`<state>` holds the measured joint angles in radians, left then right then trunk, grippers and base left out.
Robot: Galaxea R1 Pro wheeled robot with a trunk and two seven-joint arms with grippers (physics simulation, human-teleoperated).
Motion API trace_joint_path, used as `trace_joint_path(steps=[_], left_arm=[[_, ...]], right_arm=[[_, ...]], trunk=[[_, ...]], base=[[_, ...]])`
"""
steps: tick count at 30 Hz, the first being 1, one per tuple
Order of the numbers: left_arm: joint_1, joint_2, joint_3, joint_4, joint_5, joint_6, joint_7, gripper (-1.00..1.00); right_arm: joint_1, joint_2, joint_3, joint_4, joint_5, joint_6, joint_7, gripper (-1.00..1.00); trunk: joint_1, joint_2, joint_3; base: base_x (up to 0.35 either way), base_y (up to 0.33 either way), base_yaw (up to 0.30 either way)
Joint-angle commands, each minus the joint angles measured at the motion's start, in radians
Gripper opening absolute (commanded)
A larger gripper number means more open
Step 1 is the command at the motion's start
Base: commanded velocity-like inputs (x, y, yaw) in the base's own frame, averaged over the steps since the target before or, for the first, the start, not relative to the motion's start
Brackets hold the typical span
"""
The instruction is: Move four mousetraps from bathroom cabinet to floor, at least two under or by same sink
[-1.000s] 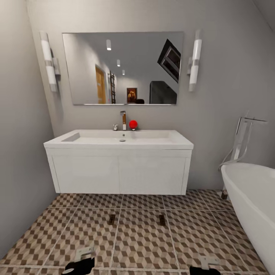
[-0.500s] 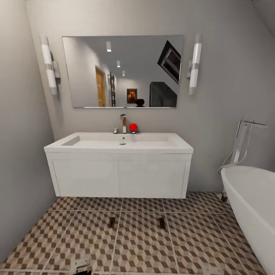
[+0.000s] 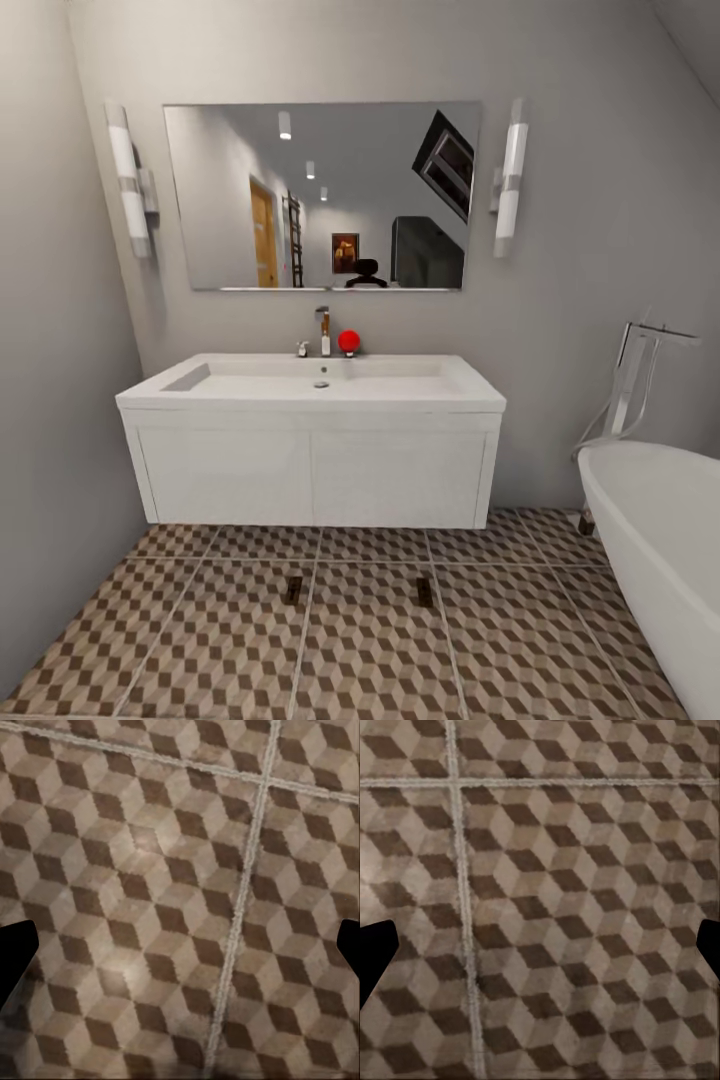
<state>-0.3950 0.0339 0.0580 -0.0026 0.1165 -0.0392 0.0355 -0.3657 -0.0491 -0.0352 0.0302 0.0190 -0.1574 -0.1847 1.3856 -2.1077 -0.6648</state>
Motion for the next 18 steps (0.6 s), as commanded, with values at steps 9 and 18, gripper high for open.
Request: trace_joint_path(steps=[9, 18], left_arm=[[0.062, -0.002, 0.006, 0.001, 0.006, 0.008, -0.012, 1.0], [0.123, -0.003, 0.006, 0.001, 0.006, 0.009, -0.015, 1.0]], right_arm=[[0.072, 0.0, -0.003, 0.003, 0.002, 0.025, 0.027, 1.0], [0.156, 0.0, -0.003, 0.002, 0.002, 0.027, 0.055, 1.0]], trunk=[[-0.035, 0.063, 0.027], [-0.069, 0.126, 0.056]], base=[[0.0, 0.0, 0.0], [0.0, 0.0, 0.0]])
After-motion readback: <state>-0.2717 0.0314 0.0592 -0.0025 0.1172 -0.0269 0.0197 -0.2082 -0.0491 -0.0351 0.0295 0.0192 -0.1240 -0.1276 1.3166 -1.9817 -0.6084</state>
